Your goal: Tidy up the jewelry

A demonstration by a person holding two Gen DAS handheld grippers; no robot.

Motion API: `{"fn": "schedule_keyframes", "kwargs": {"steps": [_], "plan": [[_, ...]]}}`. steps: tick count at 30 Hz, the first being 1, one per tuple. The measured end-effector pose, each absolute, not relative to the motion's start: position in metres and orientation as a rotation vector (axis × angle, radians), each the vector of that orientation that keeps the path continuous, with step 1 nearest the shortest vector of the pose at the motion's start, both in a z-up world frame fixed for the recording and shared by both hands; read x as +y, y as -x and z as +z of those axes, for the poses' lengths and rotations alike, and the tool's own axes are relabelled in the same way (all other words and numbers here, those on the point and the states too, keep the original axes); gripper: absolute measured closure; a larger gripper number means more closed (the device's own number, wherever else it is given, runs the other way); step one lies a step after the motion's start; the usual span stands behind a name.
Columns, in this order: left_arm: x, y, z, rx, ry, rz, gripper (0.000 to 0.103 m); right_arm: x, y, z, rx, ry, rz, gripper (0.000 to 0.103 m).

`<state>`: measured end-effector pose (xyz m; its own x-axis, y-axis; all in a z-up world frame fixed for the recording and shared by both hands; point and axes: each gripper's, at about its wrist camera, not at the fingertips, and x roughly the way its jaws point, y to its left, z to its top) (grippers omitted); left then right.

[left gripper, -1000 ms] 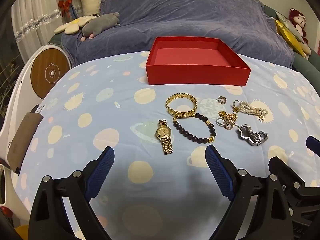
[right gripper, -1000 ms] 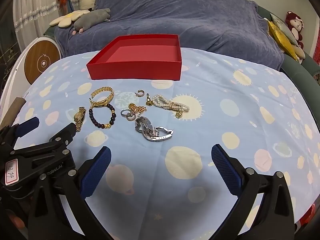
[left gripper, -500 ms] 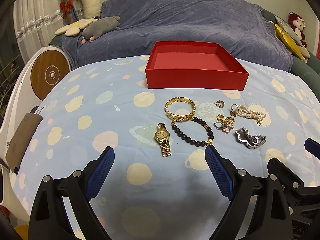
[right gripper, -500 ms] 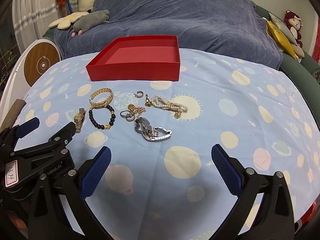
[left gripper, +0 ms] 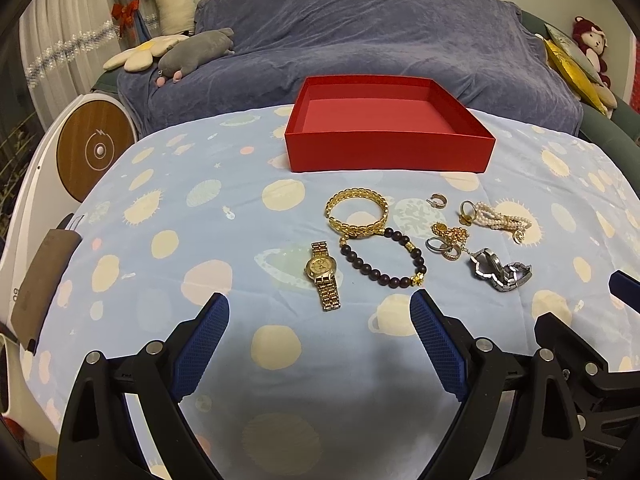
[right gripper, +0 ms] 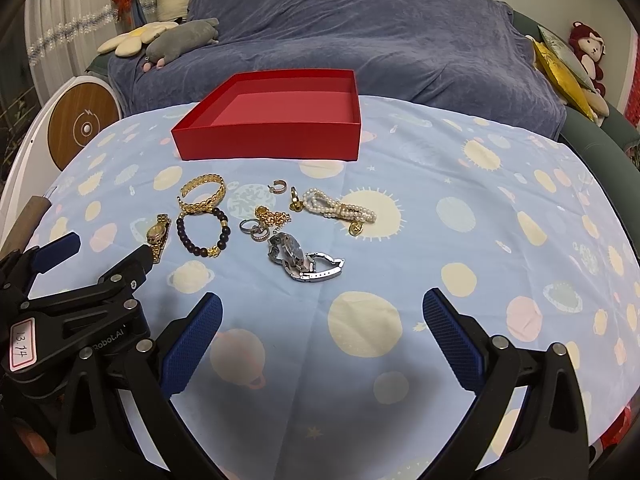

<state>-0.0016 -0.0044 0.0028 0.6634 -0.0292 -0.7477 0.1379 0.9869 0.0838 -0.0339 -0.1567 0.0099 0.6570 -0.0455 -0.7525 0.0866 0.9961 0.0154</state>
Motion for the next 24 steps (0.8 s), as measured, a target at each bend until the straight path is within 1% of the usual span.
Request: {"fn": "schedule_keyframes", "kwargs": {"steps": [9, 13, 19, 24], "plan": [[-0.0011, 0.0028, 0.0029, 0.815, -0.099, -0.106, 0.014, -0.1575, 0.0333, 0.0097, 0.848, -0.061, -0.075, 0.005], [-0.0036, 0.0039, 0.0044, 0.801, -0.122, -0.095, 0.014, -0.1569, 0.0328, 0.0093, 0.850, -0.056, -0.077, 0.005], [-0.0020, -0.0003, 0.0008, 0.852, -0.112, -0.094, 0.014, -0.1572, 0.0328, 0.0088, 0.850, -0.056, -0.074, 0.005], [-0.0008, -0.0005, -0.0002, 0.856, -0.110, -0.090, 0.013, -0.1571, 0.0332, 0.0082, 0.851, -0.054, -0.071, 0.005]]}}
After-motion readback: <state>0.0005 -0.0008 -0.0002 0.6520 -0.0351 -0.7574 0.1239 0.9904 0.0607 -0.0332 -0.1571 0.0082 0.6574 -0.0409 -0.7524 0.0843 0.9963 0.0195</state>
